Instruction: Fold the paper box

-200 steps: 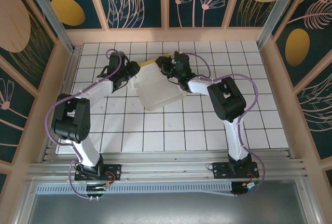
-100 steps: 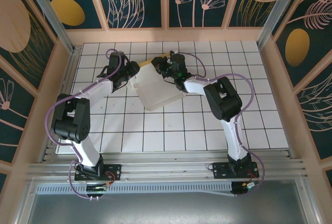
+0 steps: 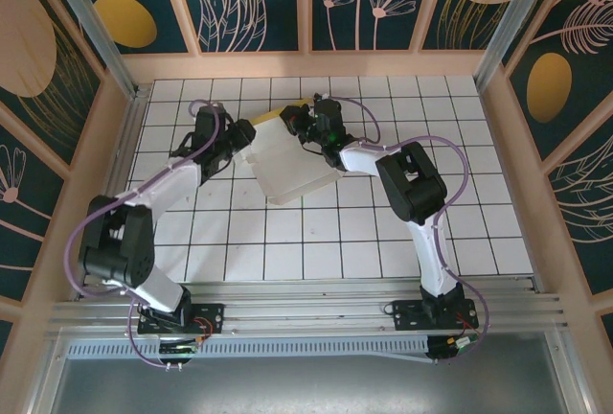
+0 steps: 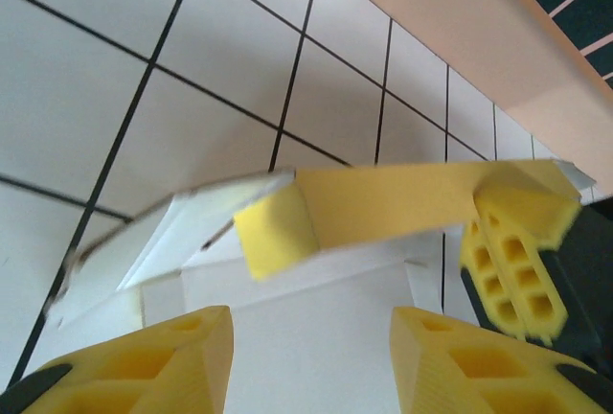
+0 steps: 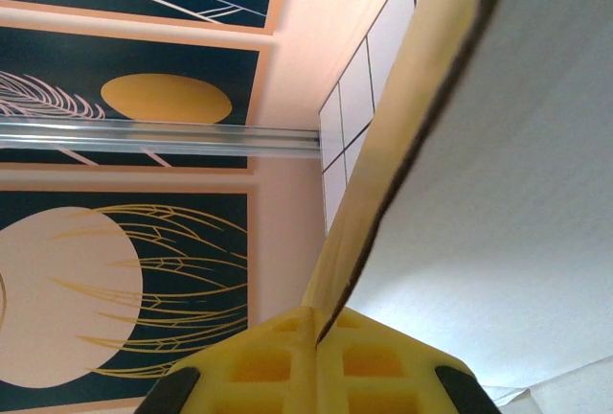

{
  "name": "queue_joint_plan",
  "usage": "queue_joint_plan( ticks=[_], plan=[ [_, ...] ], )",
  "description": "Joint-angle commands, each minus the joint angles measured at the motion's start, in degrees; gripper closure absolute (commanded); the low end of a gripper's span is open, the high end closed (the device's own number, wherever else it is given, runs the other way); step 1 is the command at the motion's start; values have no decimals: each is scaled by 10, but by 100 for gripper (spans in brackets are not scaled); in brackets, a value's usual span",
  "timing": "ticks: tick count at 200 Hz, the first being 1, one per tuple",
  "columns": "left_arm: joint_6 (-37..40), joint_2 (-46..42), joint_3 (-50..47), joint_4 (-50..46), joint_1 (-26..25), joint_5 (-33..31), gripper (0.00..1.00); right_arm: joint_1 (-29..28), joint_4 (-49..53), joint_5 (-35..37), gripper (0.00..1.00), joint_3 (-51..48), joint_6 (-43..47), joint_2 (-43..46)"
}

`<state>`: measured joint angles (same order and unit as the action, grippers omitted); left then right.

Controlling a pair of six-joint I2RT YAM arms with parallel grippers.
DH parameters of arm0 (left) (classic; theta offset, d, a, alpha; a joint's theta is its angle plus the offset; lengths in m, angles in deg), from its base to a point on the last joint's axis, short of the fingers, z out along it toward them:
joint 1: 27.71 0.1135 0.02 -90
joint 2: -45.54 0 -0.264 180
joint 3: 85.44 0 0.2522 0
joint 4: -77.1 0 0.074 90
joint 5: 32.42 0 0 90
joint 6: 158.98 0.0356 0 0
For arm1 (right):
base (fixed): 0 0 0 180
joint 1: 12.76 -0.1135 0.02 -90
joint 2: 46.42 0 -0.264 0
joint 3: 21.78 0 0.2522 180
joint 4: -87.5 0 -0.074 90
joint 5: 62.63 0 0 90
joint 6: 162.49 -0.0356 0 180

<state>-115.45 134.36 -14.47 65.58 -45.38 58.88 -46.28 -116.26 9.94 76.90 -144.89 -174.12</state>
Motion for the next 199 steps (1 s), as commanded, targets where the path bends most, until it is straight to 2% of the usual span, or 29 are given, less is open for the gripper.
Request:
queue_joint_plan(
  ticks=[1, 27, 50, 77, 127, 156, 199],
  plan=[
    [-36, -51, -57, -15, -41, -83, 55, 0, -8, 8, 99, 0, 5, -11],
    [-117, -78, -120, 20, -76, -110, 59, 3, -11, 10, 99, -5, 6, -12],
    [-160, -52, -152, 59, -81, -112, 61, 4, -11, 10, 99, -6, 7, -12],
    [-160, 21, -125, 57, -81, -124, 63, 4, -9, 9, 99, -11, 8, -8],
    [-130, 135, -29, 10, -78, -225, 63, 4, 4, 16, 99, -22, 29, 10],
    [-125, 171, -18, 18, -71, -228, 58, 4, 3, 15, 99, -24, 29, 14],
    [-112, 208, 0, 52, -55, -199, 57, 4, 2, 12, 99, -25, 30, 13]
  ],
)
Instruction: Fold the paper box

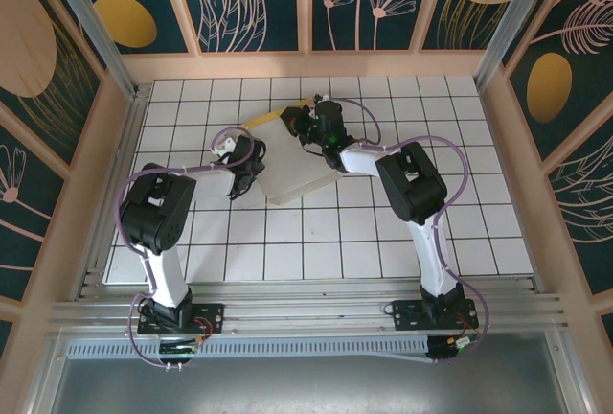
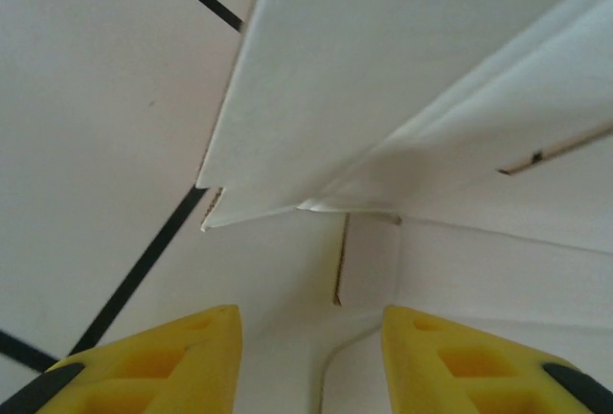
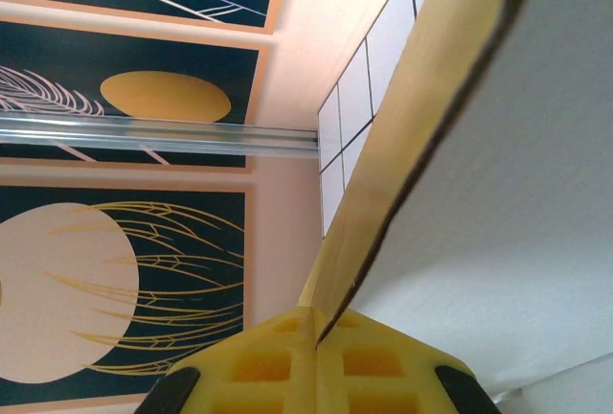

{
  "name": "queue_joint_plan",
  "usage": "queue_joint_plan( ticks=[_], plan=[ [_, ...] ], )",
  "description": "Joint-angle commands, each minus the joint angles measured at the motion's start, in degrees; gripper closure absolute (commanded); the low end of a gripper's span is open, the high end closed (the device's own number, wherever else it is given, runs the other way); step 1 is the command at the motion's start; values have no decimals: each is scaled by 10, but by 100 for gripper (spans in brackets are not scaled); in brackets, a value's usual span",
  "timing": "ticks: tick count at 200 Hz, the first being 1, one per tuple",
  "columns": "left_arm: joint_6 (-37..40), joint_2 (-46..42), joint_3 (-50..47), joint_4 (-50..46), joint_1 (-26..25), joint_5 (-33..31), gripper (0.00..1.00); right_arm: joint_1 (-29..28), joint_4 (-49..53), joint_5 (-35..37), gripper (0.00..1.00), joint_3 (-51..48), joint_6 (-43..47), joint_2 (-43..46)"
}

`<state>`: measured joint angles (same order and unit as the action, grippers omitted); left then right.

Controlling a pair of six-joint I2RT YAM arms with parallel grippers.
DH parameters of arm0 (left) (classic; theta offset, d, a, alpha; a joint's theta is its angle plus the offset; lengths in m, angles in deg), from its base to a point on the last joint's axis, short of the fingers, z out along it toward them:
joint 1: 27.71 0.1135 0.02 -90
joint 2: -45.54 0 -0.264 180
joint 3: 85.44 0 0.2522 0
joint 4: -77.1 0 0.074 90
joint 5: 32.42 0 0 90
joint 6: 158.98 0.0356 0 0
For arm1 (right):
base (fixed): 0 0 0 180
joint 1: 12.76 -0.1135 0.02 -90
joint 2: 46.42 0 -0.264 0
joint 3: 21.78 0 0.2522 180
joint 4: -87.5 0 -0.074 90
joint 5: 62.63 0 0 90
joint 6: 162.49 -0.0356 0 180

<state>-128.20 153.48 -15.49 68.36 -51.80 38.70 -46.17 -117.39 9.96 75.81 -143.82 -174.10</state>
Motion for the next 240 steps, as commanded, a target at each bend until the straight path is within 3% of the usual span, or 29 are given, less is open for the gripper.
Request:
queue_joint_plan(
  ticks=[1, 44, 113, 164, 210, 240],
  plan=[
    [17, 17, 10, 26, 10, 3, 57, 3, 13, 12, 99, -14, 19, 13],
    [51, 35, 11, 86, 18, 45, 59, 3, 12, 8, 99, -14, 17, 15],
    [85, 21, -24, 214, 24, 135, 77, 2, 8, 8, 100, -20, 17, 16],
    [128, 40, -8, 225, 24, 182, 78, 1, 7, 7, 100, -23, 17, 16],
    [138, 45, 7, 201, 24, 166, 77, 1, 5, 9, 100, -26, 17, 17],
    [152, 17, -1, 193, 24, 159, 71, 3, 7, 11, 100, -26, 17, 18]
  ],
)
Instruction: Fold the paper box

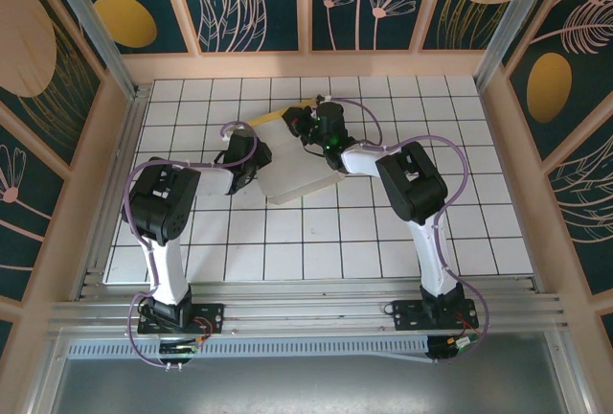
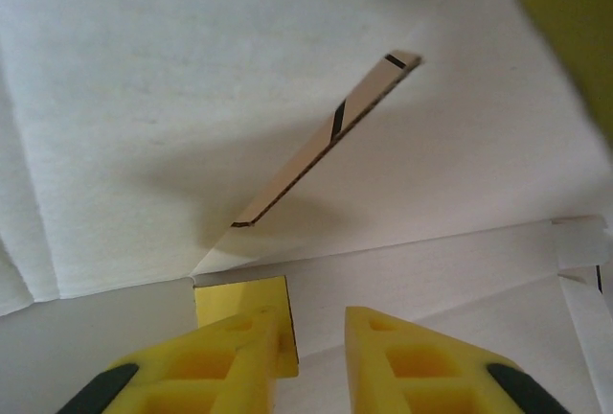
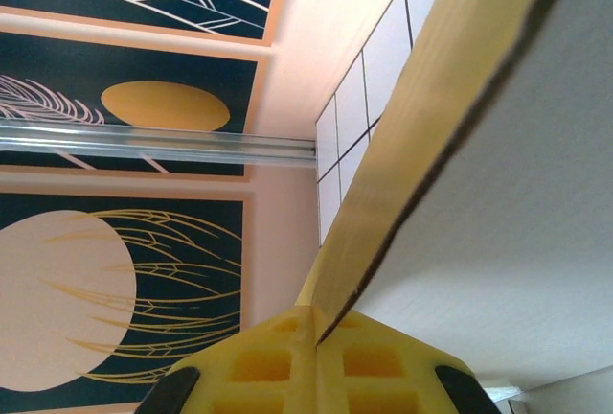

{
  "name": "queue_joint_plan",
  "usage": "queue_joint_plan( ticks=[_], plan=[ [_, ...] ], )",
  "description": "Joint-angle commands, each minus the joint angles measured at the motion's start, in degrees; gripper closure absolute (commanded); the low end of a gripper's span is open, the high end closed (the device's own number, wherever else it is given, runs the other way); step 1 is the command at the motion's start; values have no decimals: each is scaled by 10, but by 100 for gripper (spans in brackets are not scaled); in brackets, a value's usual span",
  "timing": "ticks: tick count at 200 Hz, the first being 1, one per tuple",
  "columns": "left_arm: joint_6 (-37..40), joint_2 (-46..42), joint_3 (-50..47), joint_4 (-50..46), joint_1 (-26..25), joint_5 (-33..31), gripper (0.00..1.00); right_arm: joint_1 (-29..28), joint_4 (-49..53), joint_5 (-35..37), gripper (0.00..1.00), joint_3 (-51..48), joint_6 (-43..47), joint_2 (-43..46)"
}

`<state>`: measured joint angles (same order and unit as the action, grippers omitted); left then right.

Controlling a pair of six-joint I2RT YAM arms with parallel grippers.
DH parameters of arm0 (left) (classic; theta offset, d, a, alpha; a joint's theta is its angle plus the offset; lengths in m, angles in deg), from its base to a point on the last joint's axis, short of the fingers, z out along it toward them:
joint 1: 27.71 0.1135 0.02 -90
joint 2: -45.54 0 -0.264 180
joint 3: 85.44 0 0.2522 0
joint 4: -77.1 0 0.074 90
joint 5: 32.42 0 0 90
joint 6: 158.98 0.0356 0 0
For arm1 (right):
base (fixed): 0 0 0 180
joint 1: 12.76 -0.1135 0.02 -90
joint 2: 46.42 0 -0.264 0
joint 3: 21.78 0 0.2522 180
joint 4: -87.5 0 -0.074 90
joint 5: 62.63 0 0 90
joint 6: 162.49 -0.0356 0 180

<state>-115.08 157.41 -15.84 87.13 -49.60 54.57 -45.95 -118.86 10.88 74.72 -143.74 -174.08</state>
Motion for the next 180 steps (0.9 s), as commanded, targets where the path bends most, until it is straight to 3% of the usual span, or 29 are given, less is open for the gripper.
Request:
queue_joint_plan(
  ticks=[1, 25, 68, 99, 115, 137, 180],
  plan=[
    [22, -23, 3, 5, 2, 0, 71, 0, 21, 2, 100, -15, 16, 18],
    [32, -75, -34, -4, 2, -19, 62, 1, 26, 10, 100, -16, 19, 20],
    [84, -214, -106, -12, 2, 4, 57, 3, 33, 20, 100, -16, 32, 26],
    [211, -341, -134, -80, 2, -60, 56, 3, 33, 20, 100, -18, 35, 28],
    [243, -369, -126, -126, 32, -101, 47, 3, 31, 17, 100, -19, 34, 28],
    [276, -351, -94, -177, 99, -35, 46, 3, 32, 15, 100, -16, 34, 26],
    [338, -267, -36, -214, 167, 156, 39, 3, 37, 11, 100, -9, 36, 25]
  ],
)
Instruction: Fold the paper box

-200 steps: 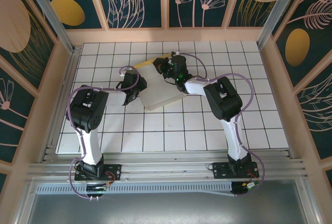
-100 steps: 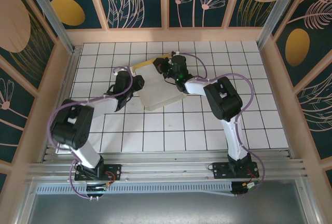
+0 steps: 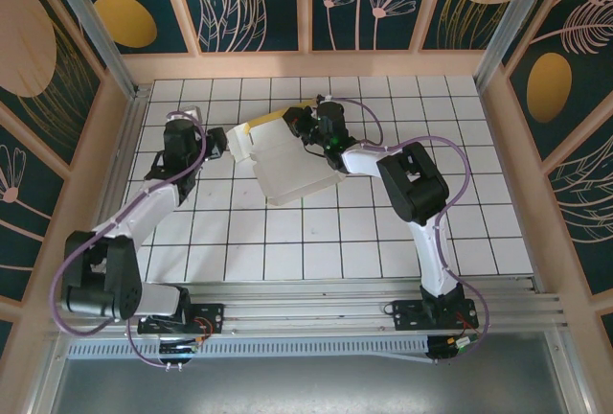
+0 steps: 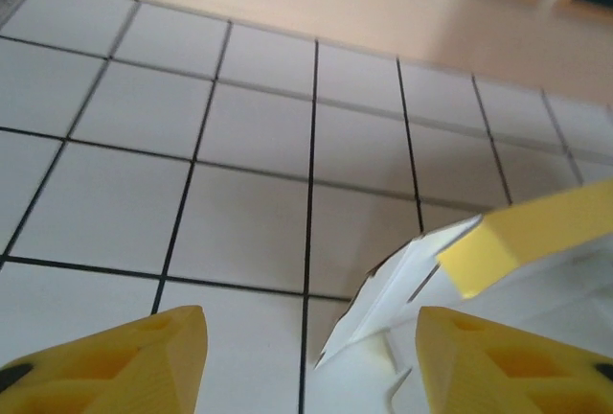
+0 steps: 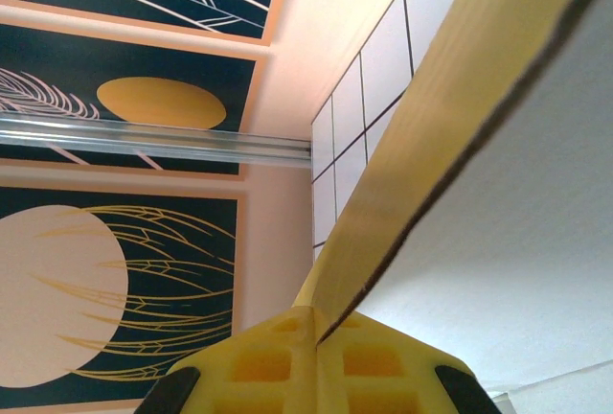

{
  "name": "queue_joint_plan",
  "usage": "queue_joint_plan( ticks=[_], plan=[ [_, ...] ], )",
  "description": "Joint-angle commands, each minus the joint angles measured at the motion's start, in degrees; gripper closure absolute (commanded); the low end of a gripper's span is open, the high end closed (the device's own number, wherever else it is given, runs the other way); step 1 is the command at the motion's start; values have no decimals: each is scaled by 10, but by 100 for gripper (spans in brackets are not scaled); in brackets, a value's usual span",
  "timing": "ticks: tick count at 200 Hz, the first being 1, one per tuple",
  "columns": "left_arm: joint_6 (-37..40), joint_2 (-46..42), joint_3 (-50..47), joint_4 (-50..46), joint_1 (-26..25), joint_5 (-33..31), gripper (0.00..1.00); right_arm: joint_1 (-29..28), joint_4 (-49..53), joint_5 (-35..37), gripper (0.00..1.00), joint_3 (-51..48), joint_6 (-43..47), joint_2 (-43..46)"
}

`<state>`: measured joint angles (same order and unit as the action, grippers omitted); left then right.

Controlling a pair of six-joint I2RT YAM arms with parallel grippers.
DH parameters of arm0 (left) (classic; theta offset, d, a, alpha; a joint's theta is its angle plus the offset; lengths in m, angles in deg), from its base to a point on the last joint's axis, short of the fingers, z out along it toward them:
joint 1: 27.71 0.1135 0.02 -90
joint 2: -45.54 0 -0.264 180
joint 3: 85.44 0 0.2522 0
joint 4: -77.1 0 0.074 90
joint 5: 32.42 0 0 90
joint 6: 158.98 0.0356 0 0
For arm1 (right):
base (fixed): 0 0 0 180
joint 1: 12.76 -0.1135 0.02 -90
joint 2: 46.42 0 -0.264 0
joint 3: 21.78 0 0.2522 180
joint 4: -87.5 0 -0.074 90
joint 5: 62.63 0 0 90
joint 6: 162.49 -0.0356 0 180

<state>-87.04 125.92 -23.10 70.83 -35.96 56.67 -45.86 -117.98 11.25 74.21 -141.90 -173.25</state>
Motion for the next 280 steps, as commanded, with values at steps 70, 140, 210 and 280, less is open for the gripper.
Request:
queue_joint_plan(
  ticks=[70, 140, 210, 280],
  plan=[
    [36, 173, 101, -2, 74, 322, 41, 1, 32, 5, 100, 2, 21, 18],
    [-1, 244, 131, -11, 72, 340, 67, 1, 27, 5, 100, -2, 18, 19],
    [-38, 219, 114, -21, 53, 346, 83, -4, 17, 9, 100, -16, 24, 15],
    [-88, 181, 136, -23, -2, 240, 90, -13, -10, 6, 100, -53, 38, 24]
  ],
)
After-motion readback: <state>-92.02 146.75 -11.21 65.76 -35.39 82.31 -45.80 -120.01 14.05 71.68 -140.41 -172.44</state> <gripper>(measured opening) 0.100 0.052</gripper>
